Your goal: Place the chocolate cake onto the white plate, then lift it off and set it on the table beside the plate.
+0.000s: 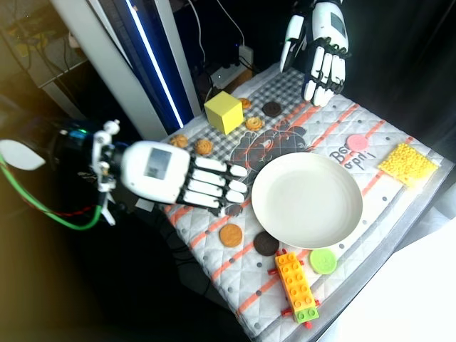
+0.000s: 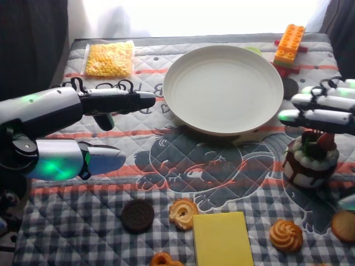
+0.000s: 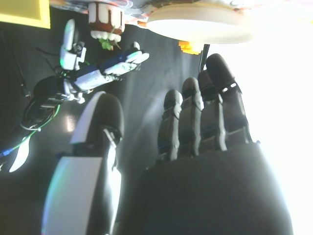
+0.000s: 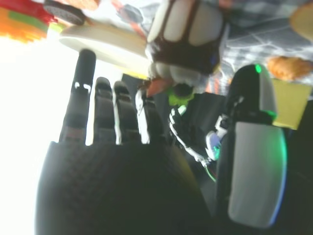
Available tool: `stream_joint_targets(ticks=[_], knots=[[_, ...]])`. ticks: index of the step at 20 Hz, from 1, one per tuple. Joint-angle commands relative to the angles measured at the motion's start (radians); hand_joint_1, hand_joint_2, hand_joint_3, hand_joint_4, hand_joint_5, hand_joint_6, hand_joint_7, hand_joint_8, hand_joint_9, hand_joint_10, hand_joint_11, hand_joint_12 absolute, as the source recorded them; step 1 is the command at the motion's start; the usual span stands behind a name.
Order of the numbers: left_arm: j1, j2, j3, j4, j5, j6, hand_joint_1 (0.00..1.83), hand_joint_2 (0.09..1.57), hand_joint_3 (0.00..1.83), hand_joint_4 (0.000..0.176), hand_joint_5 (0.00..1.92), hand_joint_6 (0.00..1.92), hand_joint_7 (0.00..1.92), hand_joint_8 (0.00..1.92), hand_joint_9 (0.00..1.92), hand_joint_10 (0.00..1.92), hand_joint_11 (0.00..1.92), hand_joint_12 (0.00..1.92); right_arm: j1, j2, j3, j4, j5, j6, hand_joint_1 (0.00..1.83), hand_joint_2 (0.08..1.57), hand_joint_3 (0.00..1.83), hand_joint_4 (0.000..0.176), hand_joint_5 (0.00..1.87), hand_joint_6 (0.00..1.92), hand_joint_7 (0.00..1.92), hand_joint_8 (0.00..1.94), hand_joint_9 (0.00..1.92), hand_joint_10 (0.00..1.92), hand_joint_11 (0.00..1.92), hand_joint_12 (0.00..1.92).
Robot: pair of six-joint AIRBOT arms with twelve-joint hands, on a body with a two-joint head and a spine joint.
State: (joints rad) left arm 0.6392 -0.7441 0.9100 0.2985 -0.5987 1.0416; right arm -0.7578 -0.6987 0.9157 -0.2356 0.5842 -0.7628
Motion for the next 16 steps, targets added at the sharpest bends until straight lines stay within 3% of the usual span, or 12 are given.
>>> stream_joint_targets(ticks=[1, 2, 3, 4, 5, 6, 7, 9, 11, 12, 13, 16], knots=[[-0.002, 0.007, 0.002, -0.028, -0.117, -0.009, 0.69, 1.28, 0.0, 0.046, 0.24, 0.01, 0.25, 0.01, 0.01, 0.59, 0.0, 1.36, 0.002, 0.021, -0.008, 0.021, 0.148, -0.002, 0.77, 0.96, 0.0, 0.088, 0.0, 0.0, 0.0, 0.0, 0.0, 0.0, 0.0, 0.2], [-0.002, 0.007, 0.002, -0.03, -0.118, -0.009, 0.73, 1.28, 0.0, 0.049, 0.22, 0.0, 0.24, 0.0, 0.01, 0.6, 0.0, 1.36, -0.005, 0.032, -0.015, 0.023, 0.163, -0.002, 0.75, 0.98, 0.01, 0.12, 0.0, 0.0, 0.0, 0.0, 0.0, 0.0, 0.0, 0.04], [0.002, 0.007, 0.003, -0.04, -0.126, -0.009, 0.7, 1.29, 0.0, 0.053, 0.19, 0.0, 0.23, 0.0, 0.0, 0.56, 0.0, 1.28, -0.026, 0.065, -0.038, 0.035, 0.222, -0.002, 0.76, 0.98, 0.01, 0.114, 0.0, 0.0, 0.0, 0.0, 0.0, 0.0, 0.0, 0.01], [0.004, 0.008, 0.003, -0.044, -0.132, -0.009, 0.64, 1.3, 0.0, 0.064, 0.19, 0.0, 0.23, 0.0, 0.0, 0.52, 0.0, 1.19, -0.042, 0.079, -0.047, 0.045, 0.253, -0.002, 0.76, 0.98, 0.01, 0.078, 0.0, 0.0, 0.0, 0.0, 0.0, 0.0, 0.0, 0.0], [0.006, 0.008, 0.003, -0.051, -0.142, -0.009, 0.62, 1.3, 0.0, 0.069, 0.17, 0.0, 0.21, 0.0, 0.0, 0.5, 0.0, 1.09, -0.067, 0.099, -0.059, 0.07, 0.313, -0.002, 0.73, 0.97, 0.0, 0.09, 0.0, 0.0, 0.0, 0.0, 0.0, 0.0, 0.0, 0.0], [0.007, 0.009, 0.003, -0.055, -0.15, -0.009, 0.69, 1.29, 0.0, 0.052, 0.18, 0.01, 0.21, 0.0, 0.0, 0.46, 0.0, 0.81, -0.087, 0.105, -0.065, 0.091, 0.357, -0.002, 0.74, 0.97, 0.0, 0.051, 0.0, 0.0, 0.0, 0.0, 0.0, 0.0, 0.0, 0.0], [0.01, 0.011, 0.003, -0.065, -0.163, -0.009, 0.66, 1.29, 0.0, 0.08, 0.16, 0.0, 0.19, 0.01, 0.03, 0.31, 0.0, 0.44, -0.116, 0.107, -0.071, 0.123, 0.416, -0.004, 0.71, 0.97, 0.0, 0.054, 0.0, 0.0, 0.0, 0.0, 0.0, 0.0, 0.0, 0.0], [0.02, 0.016, 0.003, -0.082, -0.192, -0.009, 0.66, 1.29, 0.0, 0.061, 0.2, 0.02, 0.22, 0.01, 0.06, 0.37, 0.0, 0.84, -0.152, 0.11, -0.081, 0.184, 0.494, -0.038, 0.69, 1.02, 0.02, 0.053, 0.0, 0.0, 0.0, 0.0, 0.0, 0.0, 0.0, 0.0], [0.027, 0.02, 0.003, -0.102, -0.233, -0.005, 0.63, 1.31, 0.0, 0.007, 0.12, 0.01, 0.14, 0.01, 0.02, 0.29, 0.0, 0.72, -0.199, 0.11, -0.093, 0.25, 0.598, -0.081, 0.68, 1.03, 0.02, 0.014, 0.0, 0.0, 0.0, 0.0, 0.0, 0.0, 0.0, 0.0], [0.029, 0.02, 0.003, -0.112, -0.26, -0.002, 0.62, 1.3, 0.0, 0.073, 0.02, 0.0, 0.03, 0.0, 0.0, 0.06, 0.0, 0.49, -0.232, 0.111, -0.099, 0.284, 0.661, -0.097, 0.67, 1.05, 0.03, 0.025, 0.0, 0.0, 0.0, 0.0, 0.0, 0.0, 0.0, 0.0], [0.029, 0.02, 0.003, -0.123, -0.284, 0.004, 0.57, 1.29, 0.0, 0.09, 0.0, 0.0, 0.0, 0.0, 0.0, 0.01, 0.0, 0.27, -0.262, 0.112, -0.104, 0.315, 0.717, -0.109, 0.68, 1.06, 0.03, 0.014, 0.0, 0.0, 0.0, 0.0, 0.0, 0.0, 0.0, 0.0], [0.029, 0.009, 0.008, -0.177, -0.354, 0.031, 0.4, 1.15, 0.0, 0.068, 0.0, 0.0, 0.0, 0.0, 0.0, 0.0, 0.0, 0.0, -0.339, 0.124, -0.121, 0.39, 0.839, -0.132, 0.66, 1.06, 0.02, 0.049, 0.0, 0.0, 0.0, 0.0, 0.0, 0.0, 0.0, 0.0]])
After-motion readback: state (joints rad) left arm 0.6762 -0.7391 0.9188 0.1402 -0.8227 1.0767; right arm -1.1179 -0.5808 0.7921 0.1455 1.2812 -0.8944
